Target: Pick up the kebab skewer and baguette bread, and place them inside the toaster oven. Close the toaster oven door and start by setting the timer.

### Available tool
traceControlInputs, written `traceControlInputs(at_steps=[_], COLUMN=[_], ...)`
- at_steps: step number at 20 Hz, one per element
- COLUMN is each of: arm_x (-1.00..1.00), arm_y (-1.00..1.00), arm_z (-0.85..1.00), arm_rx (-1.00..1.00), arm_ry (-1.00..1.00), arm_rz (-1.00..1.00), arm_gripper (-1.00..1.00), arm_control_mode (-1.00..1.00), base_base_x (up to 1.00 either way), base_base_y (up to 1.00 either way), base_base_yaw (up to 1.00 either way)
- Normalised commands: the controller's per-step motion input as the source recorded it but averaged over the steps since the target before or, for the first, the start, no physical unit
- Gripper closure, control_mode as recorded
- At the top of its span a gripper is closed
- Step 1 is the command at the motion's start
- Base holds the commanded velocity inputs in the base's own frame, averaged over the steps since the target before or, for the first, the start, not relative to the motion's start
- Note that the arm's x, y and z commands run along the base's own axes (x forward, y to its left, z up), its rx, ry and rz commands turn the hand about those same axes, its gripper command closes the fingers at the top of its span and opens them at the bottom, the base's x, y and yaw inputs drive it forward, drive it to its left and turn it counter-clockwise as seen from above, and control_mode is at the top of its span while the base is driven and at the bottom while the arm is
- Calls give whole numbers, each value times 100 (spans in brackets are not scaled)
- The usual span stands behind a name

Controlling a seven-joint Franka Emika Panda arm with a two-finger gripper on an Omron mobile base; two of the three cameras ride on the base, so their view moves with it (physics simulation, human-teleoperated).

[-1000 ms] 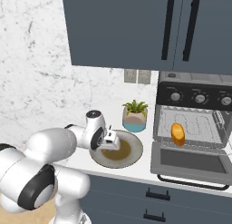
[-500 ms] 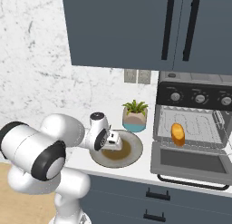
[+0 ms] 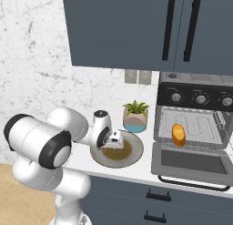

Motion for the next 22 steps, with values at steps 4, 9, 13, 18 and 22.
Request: traceControlInputs(at_steps=[4, 9, 13, 18, 22], arm_x=[-12, -11, -7, -2, 0], arm_y=[0, -11, -30, -40, -42], arm_z=[-37, -31, -21, -14, -15], arm_rx=[0, 0, 0, 0, 0], arm_ry=[0, 1, 1, 1, 0], arm_rz=[0, 0, 0, 0, 0], arm_gripper=[100, 100, 100, 100, 100], arm_control_mode=[-100, -100, -100, -100, -100], base_base_x=[0, 0, 0, 0, 0], base_base_y=[0, 0, 0, 0, 0], base_base_yaw=[0, 0, 0, 0, 0])
